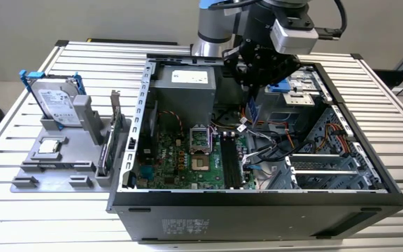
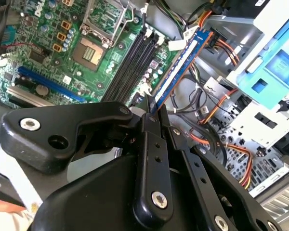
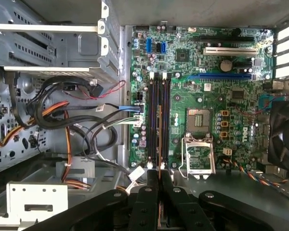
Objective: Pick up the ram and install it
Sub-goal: 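Insert the ram into the slot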
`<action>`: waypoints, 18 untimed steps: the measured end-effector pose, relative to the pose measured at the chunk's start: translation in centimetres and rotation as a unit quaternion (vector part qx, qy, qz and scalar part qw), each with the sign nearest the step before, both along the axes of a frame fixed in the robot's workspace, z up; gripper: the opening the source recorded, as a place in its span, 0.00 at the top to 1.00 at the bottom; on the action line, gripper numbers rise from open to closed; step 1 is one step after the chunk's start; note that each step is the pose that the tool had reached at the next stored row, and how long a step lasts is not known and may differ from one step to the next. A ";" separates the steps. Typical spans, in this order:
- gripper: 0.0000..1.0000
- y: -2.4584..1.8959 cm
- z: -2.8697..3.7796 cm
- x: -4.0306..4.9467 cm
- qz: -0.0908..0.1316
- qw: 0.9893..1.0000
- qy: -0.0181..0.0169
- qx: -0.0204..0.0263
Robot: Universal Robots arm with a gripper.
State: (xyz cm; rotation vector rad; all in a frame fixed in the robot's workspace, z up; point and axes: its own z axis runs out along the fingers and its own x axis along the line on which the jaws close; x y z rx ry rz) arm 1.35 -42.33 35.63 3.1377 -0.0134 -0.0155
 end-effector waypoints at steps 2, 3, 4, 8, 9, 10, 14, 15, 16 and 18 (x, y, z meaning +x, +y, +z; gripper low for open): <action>1.00 0.00 -0.29 -0.02 0.000 1.000 0.000 0.000; 1.00 0.00 -0.45 -0.04 0.000 1.000 0.000 0.000; 1.00 0.00 -0.60 -0.05 0.000 1.000 0.000 0.000; 1.00 0.00 -1.22 -0.14 0.000 1.000 0.000 0.000; 1.00 0.00 -1.37 -0.16 0.000 1.000 0.000 0.000; 1.00 0.00 -1.54 -0.20 0.000 1.000 0.000 0.000; 1.00 0.00 -2.27 -0.32 0.000 1.000 0.000 0.000; 1.00 0.00 -2.42 -0.34 0.000 1.000 0.000 0.000; 1.00 0.00 -2.57 -0.36 0.000 1.000 0.000 0.000; 1.00 0.00 -2.82 -0.38 0.000 1.000 0.000 0.000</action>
